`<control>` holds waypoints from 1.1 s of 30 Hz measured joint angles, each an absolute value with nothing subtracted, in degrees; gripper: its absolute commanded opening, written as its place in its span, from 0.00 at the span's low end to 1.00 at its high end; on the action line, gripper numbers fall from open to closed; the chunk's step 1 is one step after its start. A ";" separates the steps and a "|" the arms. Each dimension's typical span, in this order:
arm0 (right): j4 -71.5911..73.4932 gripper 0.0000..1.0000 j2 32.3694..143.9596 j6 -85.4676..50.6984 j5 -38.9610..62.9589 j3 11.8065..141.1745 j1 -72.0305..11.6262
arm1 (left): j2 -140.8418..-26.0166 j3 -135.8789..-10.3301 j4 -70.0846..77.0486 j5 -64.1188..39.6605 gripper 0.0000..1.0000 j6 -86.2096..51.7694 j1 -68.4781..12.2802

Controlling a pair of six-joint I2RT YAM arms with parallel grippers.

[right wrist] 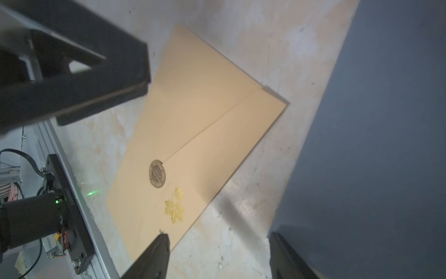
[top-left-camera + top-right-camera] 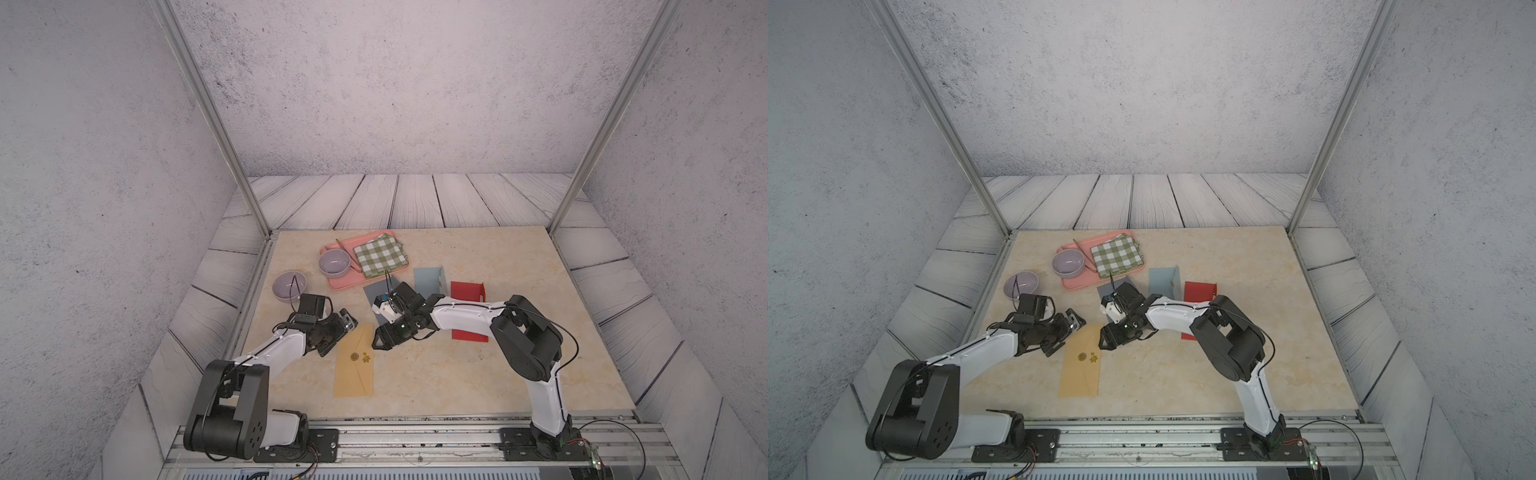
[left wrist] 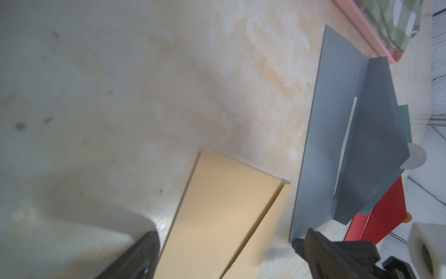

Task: Open the envelope
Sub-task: Pick up the envelope from the center of the board.

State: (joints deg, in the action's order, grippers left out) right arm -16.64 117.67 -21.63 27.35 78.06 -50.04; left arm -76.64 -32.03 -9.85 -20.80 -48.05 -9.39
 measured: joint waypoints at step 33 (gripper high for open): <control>-19.18 0.62 123.17 -28.93 23.81 86.83 -53.19 | -72.66 -26.52 -7.33 -20.78 0.77 -50.76 -9.37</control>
